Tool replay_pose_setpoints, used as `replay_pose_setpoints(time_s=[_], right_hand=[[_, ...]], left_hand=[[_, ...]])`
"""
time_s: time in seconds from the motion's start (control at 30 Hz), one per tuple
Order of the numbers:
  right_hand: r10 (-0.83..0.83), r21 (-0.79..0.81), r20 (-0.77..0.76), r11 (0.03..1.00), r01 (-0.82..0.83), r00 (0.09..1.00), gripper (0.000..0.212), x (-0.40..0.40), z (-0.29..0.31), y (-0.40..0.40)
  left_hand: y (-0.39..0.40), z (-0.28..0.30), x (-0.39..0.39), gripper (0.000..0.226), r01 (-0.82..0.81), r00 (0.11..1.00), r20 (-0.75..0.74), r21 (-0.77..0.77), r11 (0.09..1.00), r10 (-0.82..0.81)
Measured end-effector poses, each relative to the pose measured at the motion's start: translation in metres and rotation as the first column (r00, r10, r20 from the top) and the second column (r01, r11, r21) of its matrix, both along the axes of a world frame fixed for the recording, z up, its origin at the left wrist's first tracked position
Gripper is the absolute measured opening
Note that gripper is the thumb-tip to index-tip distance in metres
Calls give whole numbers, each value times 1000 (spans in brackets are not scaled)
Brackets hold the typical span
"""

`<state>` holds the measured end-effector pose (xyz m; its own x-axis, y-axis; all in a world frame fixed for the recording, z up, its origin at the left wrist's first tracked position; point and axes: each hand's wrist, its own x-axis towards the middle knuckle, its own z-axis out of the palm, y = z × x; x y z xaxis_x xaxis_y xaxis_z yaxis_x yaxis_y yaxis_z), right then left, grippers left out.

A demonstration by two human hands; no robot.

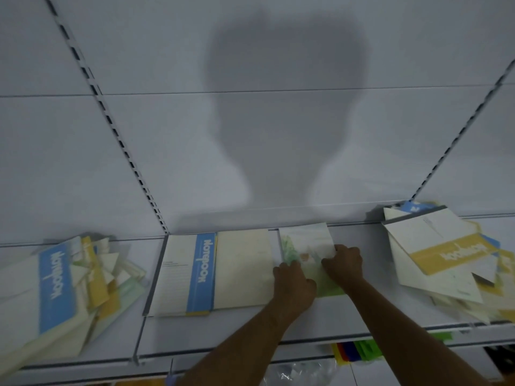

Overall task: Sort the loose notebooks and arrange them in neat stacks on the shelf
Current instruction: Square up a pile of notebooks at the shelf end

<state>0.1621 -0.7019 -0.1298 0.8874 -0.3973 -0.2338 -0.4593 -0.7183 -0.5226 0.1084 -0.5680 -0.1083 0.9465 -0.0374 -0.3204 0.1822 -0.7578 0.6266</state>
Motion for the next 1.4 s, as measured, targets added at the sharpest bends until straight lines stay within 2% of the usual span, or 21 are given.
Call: replay_pose_setpoints(time_s=[0.1,0.2,0.37,0.47,0.57,0.7,0.77,0.83,0.93,1.03,1.13,1.2,1.23,1.33,1.4], right_hand=[[16,-22,-6,1000,-16,1000,48,-2,-1,5],[21,-33,-17,999,-21,1000,48,-1,0,6],[-3,-91,-52,996,-1,999,54,-2,2,17],[-107,-136,-43,986,100,993,59,-7,10,34],[-161,-136,53,977,167,986,58,-9,27,74],[77,-160,245,986,-38,966,46,-6,51,166],[237,-164,277,967,-197,931,38,-7,60,223],[346,-101,292,938,-330,892,30,-12,65,280],[441,16,281,886,-464,852,22,-24,68,363],[526,47,261,830,-555,809,21,-38,67,432],[599,56,220,780,-623,770,25,-47,64,482],[644,72,157,748,-659,748,36,-51,59,505],[665,56,119,737,-673,738,45,-52,57,514],[690,-7,47,723,-691,722,71,-57,49,531],[680,-29,40,733,-679,732,77,-62,46,536]], left_hand=[[6,1,-4,50,9,998,58,1,1000,-9],[19,5,-8,42,-3,993,115,-62,998,10],[72,16,-15,24,-28,979,198,-140,990,55],[124,24,-17,16,-91,957,261,-160,983,131],[184,37,-19,9,-177,929,298,-168,970,221],[266,54,-27,4,-324,882,315,-133,937,350],[307,59,-34,3,-368,863,334,-96,925,378],[348,62,-40,3,-416,846,339,-64,907,412],[412,63,-51,15,-514,805,328,-27,857,494],[468,59,-66,29,-588,771,296,-8,809,564],[507,51,-82,58,-622,766,258,70,779,589],[524,47,-92,79,-642,760,236,118,758,606],[530,45,-96,81,-648,757,231,146,747,612],[541,42,-105,79,-651,759,176,207,731,626],[543,37,-107,75,-617,787,160,214,757,596]])
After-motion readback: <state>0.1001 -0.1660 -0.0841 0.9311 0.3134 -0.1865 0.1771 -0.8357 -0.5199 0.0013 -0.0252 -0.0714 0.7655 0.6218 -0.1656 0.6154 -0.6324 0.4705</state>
